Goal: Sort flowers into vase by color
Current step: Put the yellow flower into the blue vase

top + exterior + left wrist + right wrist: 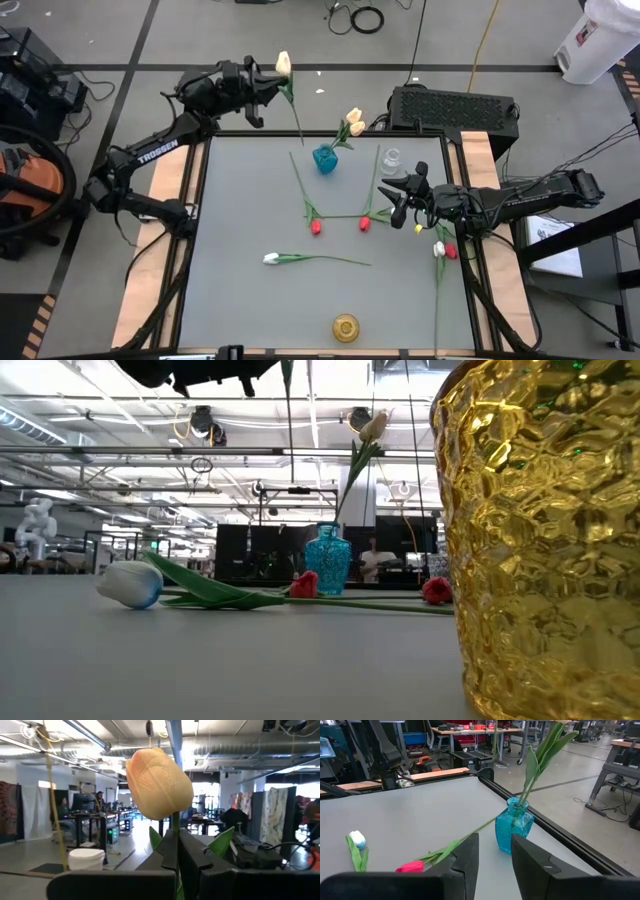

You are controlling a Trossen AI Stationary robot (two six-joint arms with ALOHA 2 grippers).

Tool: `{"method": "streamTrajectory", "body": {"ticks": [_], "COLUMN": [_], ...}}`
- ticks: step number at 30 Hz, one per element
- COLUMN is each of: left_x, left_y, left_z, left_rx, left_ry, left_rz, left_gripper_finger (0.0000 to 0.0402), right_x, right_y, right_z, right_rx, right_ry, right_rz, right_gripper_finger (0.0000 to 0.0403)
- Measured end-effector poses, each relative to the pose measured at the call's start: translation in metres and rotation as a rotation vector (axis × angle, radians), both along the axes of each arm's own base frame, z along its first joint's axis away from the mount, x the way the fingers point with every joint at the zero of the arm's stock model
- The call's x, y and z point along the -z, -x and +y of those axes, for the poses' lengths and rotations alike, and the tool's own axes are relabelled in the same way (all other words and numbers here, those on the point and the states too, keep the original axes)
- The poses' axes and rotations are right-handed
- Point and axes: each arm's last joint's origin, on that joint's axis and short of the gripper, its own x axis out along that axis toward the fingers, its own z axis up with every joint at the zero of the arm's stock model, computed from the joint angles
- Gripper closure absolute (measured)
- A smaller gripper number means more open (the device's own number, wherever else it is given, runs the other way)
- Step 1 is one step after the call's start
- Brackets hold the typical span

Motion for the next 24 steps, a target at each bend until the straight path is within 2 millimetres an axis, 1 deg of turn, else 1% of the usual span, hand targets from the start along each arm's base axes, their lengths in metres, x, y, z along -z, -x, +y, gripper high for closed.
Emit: {"method": "streamTrajectory", "body": {"ticks": [4, 9, 13, 16, 24], "left_x": [-0.001, 0.001, 0.009, 0.009, 0.001], "left_y": [-0.008, -0.016, -0.026, -0.034, -0.050], "left_z": [-0.009, -0.013, -0.007, 0.001, 0.013], "left_rx": [0.017, 0.024, 0.016, 0.011, 0.020], "left_ry": [-0.001, 0.000, 0.011, 0.016, 0.011], "left_rz": [-0.009, -0.022, -0.031, -0.029, -0.039], "left_gripper_finger": [0.0399, 0.0399, 0.0399, 0.0399, 0.0399], "right_x": [0.000, 0.000, 0.000, 0.000, 0.000], "right_y": [0.000, 0.000, 0.000, 0.000, 0.000], "right_z": [0.000, 0.000, 0.000, 0.000, 0.000], "right_rx": [0.000, 0.000, 0.000, 0.000, 0.000], "right_ry": [0.000, 0.000, 0.000, 0.000, 0.000], "right_rz": [0.000, 0.000, 0.000, 0.000, 0.000], "right_gripper_finger": [0.0298, 0.0298, 0.0298, 0.0298, 0.0298]}}
